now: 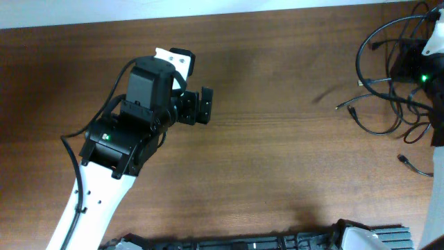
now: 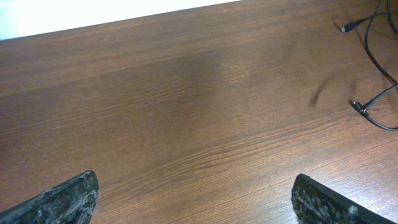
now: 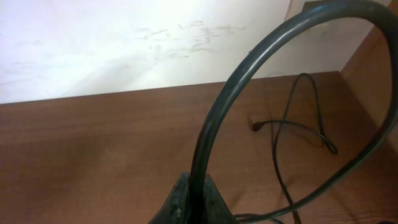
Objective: Untangle cables
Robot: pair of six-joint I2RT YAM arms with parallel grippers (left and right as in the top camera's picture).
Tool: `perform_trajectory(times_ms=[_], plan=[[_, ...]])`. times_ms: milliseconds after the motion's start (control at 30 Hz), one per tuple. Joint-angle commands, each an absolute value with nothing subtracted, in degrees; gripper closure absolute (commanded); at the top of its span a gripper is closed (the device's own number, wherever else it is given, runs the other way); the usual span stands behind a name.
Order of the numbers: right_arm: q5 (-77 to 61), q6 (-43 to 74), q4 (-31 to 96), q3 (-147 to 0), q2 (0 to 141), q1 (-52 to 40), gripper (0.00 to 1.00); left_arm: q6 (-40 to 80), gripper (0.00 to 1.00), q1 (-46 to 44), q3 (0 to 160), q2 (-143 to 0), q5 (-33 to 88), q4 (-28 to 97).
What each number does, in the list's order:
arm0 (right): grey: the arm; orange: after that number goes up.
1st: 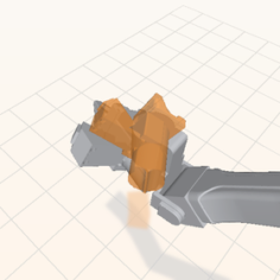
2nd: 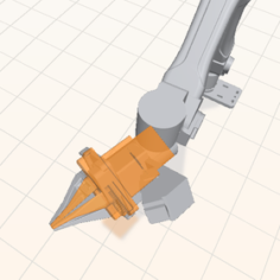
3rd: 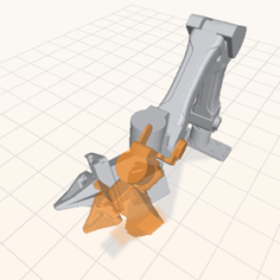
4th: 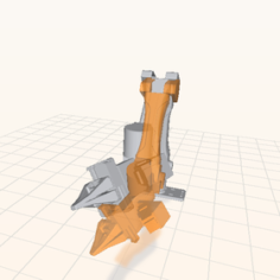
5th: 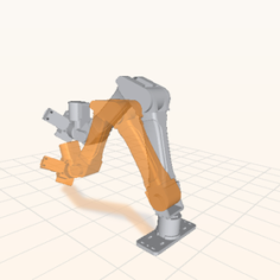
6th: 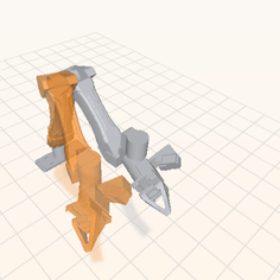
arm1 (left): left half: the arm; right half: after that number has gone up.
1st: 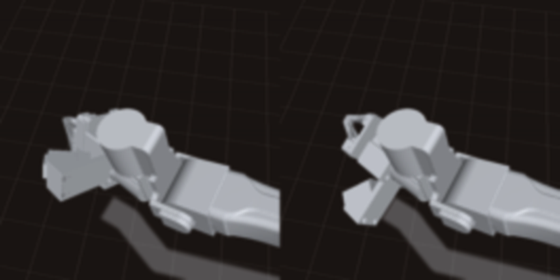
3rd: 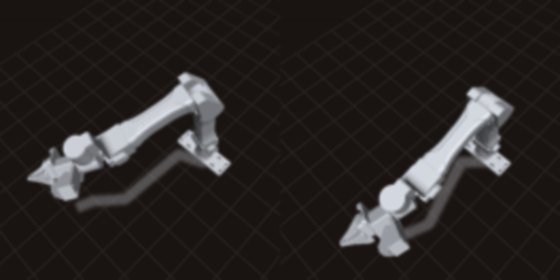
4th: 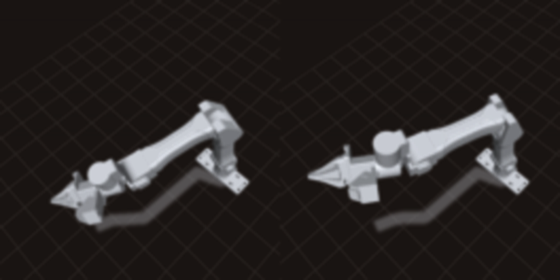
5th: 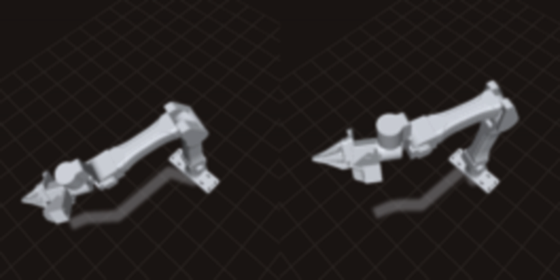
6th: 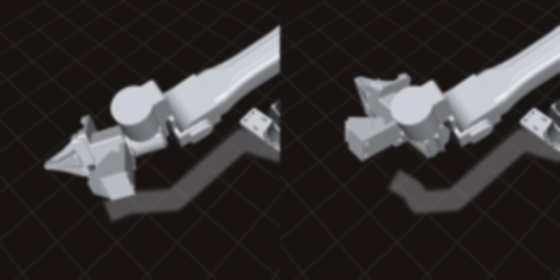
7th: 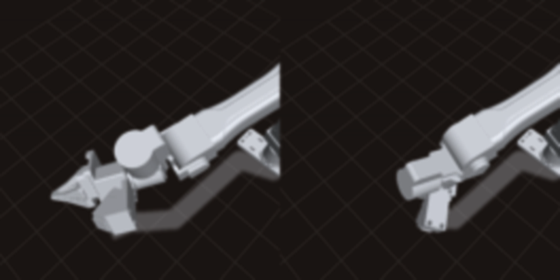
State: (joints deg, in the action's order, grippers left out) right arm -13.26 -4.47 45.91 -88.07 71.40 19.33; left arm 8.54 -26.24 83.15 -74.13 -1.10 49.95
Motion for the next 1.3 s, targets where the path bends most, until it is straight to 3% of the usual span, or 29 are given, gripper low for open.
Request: perform_trajectory(times_ms=[0,1267], plan=[[-12.8,-3.99,45.84,-88.82,70.87,19.68,0.96,7.6,0.01,-26.26,83.77,-73.97,-1.76,49.87],[-12.8,-3.99,46.11,-88.82,72.75,19.68,0.96,7.6,0.01,-26.26,83.77,-73.97,-1.74,49.87]])
